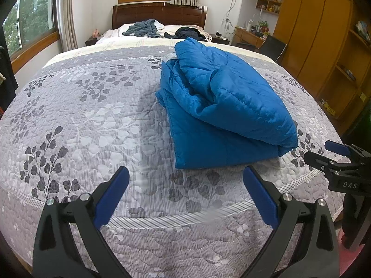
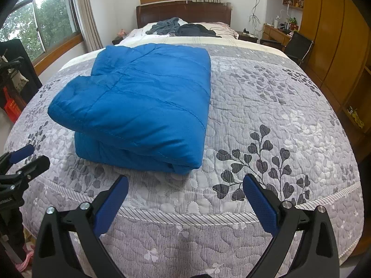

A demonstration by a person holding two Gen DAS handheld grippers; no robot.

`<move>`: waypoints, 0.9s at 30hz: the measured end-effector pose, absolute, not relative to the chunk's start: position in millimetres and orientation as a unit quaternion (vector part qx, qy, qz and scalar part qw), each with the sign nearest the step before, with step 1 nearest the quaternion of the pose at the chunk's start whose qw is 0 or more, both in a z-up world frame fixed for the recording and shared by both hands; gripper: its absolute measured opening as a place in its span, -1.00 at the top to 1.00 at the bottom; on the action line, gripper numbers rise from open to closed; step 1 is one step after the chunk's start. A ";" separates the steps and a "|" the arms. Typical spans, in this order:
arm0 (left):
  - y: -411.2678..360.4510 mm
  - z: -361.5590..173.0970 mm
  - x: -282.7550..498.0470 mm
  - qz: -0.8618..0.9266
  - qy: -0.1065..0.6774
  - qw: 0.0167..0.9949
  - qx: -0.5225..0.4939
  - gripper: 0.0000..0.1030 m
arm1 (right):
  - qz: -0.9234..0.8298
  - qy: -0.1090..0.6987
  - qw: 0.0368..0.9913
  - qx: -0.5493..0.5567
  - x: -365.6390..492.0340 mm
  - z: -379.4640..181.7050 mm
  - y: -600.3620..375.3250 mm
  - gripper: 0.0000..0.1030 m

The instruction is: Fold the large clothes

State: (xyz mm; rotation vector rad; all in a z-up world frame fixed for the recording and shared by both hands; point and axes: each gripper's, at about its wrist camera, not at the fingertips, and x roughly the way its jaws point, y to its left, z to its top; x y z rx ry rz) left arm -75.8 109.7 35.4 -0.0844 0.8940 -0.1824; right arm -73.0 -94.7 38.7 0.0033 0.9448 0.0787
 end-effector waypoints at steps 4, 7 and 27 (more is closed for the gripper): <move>109.5 35.3 -76.1 -0.088 0.431 0.897 -0.041 -0.90 | 0.038 0.455 0.890 0.001 -73.0 38.3 -94.8 -0.92; 109.4 35.6 -75.9 -0.088 0.431 0.897 -0.040 -0.90 | 0.038 0.455 0.889 0.000 -72.0 37.9 -95.6 -0.93; 108.7 34.9 -75.4 -0.089 0.434 0.896 -0.041 -0.90 | 0.039 0.455 0.890 -0.006 -69.5 37.4 -95.3 -0.93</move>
